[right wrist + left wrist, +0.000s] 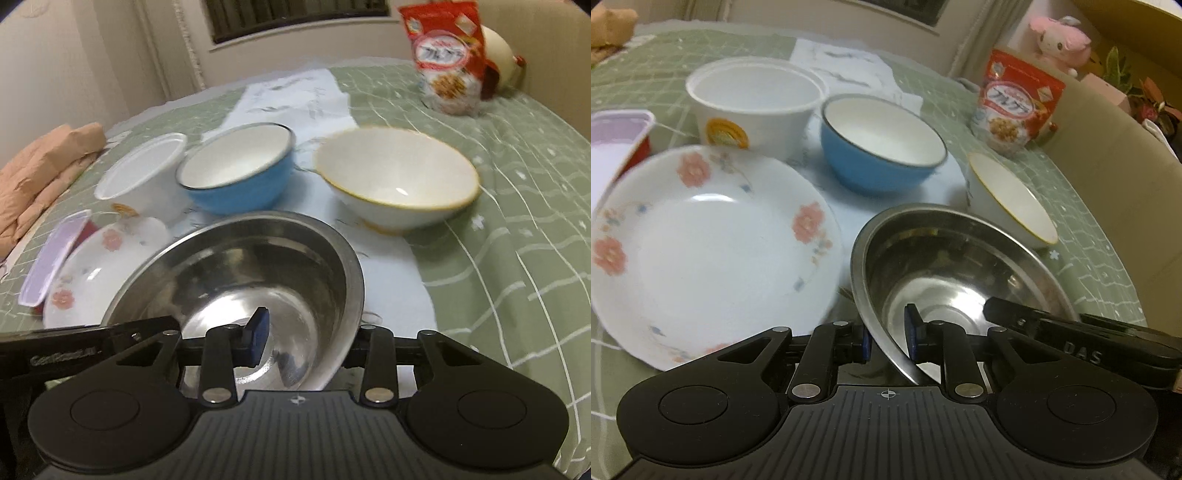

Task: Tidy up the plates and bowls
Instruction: 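Grasp the rim of the stainless steel bowl with the left gripper, then carry the steel bowl onto the white floral plate with the left gripper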

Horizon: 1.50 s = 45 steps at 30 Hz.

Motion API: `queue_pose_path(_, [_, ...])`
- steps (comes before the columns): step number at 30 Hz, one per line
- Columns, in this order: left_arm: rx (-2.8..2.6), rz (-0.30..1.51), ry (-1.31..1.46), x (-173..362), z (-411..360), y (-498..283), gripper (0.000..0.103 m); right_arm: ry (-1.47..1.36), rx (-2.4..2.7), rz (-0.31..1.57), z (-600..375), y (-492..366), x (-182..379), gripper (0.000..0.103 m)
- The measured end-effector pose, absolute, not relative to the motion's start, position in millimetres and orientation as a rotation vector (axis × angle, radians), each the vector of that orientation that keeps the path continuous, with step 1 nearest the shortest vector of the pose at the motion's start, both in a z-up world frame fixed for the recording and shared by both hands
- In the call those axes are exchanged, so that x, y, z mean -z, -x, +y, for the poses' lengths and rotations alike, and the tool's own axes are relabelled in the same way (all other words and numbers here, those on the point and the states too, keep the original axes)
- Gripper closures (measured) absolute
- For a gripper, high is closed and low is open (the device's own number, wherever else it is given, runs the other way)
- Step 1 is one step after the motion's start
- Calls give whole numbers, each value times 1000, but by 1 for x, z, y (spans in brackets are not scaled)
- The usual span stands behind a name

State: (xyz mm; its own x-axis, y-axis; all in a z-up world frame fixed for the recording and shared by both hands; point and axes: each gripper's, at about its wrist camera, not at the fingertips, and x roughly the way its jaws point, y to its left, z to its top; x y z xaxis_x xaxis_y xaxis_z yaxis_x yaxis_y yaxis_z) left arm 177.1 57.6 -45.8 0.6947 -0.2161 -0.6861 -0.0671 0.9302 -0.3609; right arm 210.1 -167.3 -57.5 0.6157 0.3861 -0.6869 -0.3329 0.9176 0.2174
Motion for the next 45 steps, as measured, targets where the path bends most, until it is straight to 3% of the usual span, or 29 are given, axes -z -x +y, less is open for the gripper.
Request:
queue_pose_path(8, [32, 665, 417, 19, 104, -151, 82, -36, -480, 706, -121, -203, 21, 67])
queue_pose_path(19, [-165, 666, 509, 40, 177, -134, 82, 62, -606, 770, -27, -208, 45, 67])
queue_pose_path(32, [-276, 613, 471, 36, 196, -118, 80, 111, -585, 765, -5, -211, 63, 67])
queue_pose_path(39, [-262, 643, 570, 47, 209, -120, 63, 85, -529, 684, -12, -209, 55, 67])
queue_pose_path(45, [-233, 699, 613, 60, 209, -139, 65, 10, -478, 737, -23, -229, 60, 66])
